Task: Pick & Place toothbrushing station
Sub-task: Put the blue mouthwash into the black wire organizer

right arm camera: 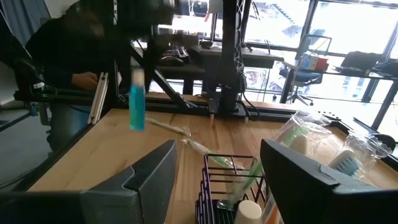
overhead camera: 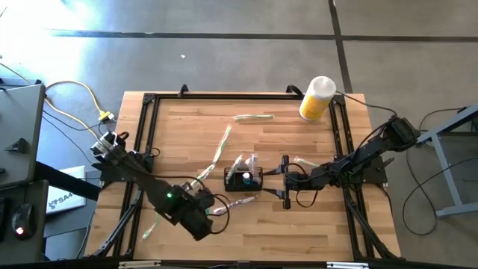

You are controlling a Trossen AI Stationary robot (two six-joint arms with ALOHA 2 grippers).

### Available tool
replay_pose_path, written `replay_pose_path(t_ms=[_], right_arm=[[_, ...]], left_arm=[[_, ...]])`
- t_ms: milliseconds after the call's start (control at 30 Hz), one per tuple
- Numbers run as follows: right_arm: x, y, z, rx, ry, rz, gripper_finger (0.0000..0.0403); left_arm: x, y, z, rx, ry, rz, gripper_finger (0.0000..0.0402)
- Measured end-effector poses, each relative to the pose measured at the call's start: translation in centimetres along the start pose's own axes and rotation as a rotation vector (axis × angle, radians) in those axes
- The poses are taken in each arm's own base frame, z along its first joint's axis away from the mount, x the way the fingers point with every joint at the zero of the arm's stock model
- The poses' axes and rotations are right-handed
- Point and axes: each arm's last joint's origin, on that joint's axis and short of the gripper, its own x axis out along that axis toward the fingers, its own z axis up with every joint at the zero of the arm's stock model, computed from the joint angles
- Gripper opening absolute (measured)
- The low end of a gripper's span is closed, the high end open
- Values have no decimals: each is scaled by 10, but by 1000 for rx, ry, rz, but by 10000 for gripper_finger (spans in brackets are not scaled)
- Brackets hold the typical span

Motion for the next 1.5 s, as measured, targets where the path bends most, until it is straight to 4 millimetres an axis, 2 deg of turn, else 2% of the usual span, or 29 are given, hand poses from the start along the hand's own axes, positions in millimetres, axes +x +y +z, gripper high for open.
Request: replay_pose_path(t_ms=[133,267,400,533,667,900,1267,1500], right_arm=[[0,0,0,0,0,0,226],[0,0,1,2,-5,0,226],[0,-1,1,-3,-5,-31,226],[-4,3,1,-66,6,-142,226],[-9,8,2,-119,15,-248,226],[-19,18,9,-184,-1,-378,226],[-29,28,16,-248,-8,-448,226],[-30,28,16,-246,-4,-464,226]], left_arm=[[-37,0,26,56,-121,-41,88],[-48,10,61,23,-183,-64,88],[-42,28,94,-14,-152,-100,88],[-30,43,119,-49,-113,-110,88],[-9,49,139,-39,-64,-130,88],[23,51,156,-16,12,-146,88],[25,60,163,-68,-38,-79,88],[31,58,163,35,-20,-70,88]])
